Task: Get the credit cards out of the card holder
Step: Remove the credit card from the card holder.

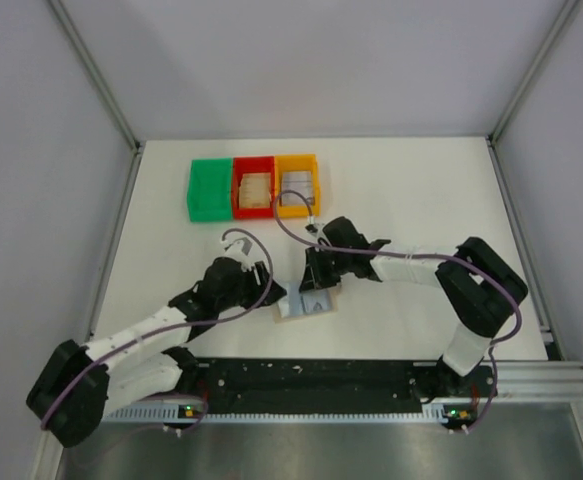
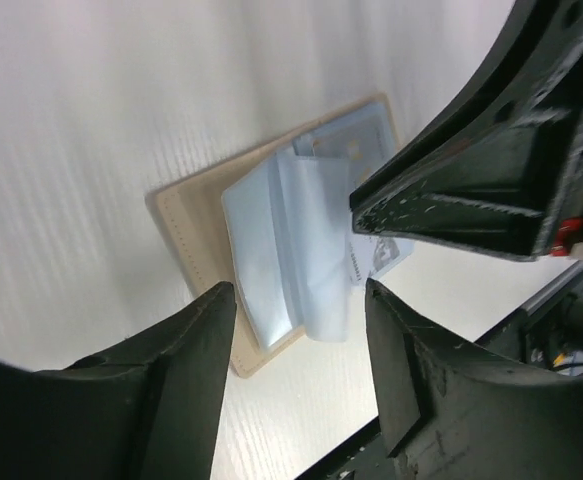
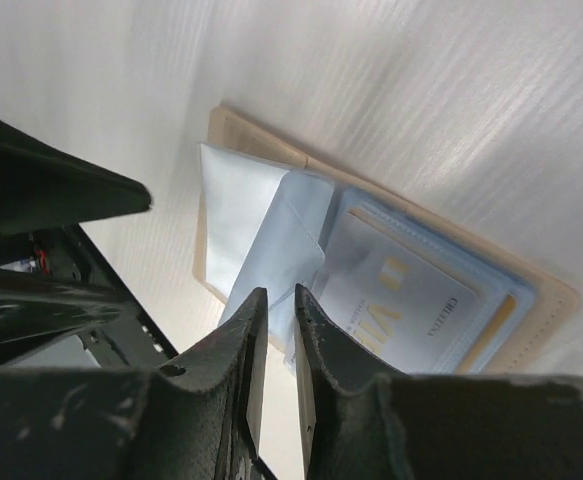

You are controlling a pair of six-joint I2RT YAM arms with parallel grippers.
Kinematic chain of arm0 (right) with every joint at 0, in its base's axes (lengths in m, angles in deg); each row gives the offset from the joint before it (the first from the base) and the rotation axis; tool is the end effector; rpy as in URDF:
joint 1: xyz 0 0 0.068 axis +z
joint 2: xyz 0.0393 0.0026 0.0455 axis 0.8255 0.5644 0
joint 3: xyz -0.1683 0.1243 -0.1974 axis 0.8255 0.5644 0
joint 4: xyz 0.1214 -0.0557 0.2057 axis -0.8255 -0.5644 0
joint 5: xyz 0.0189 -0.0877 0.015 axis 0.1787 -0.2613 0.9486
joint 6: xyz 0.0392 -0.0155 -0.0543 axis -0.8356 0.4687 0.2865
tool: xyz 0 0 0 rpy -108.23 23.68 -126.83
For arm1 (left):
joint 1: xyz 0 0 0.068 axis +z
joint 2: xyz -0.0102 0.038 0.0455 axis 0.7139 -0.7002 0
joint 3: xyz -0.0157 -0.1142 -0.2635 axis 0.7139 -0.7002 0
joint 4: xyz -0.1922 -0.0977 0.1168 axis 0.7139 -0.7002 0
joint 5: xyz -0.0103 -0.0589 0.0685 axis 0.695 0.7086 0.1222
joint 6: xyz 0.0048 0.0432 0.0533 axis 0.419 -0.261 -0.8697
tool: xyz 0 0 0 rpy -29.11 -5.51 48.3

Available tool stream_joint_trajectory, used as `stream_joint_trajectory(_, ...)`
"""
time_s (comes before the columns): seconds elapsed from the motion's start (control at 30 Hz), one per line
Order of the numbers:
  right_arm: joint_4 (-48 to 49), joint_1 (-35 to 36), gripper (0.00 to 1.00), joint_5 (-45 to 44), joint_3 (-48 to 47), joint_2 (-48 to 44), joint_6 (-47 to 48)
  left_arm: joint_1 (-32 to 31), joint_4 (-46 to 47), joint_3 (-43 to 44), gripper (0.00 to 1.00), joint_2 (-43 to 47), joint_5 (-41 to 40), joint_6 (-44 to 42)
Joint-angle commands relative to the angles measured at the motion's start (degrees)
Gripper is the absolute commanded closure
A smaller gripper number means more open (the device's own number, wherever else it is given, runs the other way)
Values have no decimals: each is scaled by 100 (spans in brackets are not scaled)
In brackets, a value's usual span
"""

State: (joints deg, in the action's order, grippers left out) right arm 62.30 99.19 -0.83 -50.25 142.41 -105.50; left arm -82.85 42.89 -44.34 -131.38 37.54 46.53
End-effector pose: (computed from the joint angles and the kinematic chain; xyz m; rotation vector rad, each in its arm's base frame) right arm 0.2309 0.2511 0.1752 -0.4729 2.5854 1.0581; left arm 0.1545 -0.1282 0.1805 -0.0338 2.3553 -0.9166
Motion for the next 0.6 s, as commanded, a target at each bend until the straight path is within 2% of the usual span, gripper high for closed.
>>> stream_joint_trajectory(0.0, 185, 224, 82, 211, -316, 248, -31, 91, -354, -300, 36, 1166, -784, 369)
stream_joint_trajectory(0.1, 184, 355, 80, 256, -500, 423, -40, 91, -416, -414, 26, 1808, -1003, 466)
stream_joint_trajectory(0.17, 184, 435, 78, 256, -632, 494, -5, 91, -706, -379, 24, 2090, -1031, 492)
stream_joint_trajectory(0.4, -70, 540, 71, 256, -1098, 661, 153, 83, -1128, -204, 23, 2671, -1023, 553)
stream_joint_trajectory(0.57, -237, 540, 66, 203, -1212, 662, 285, 91, -1023, -229, 23, 2830, -944, 633)
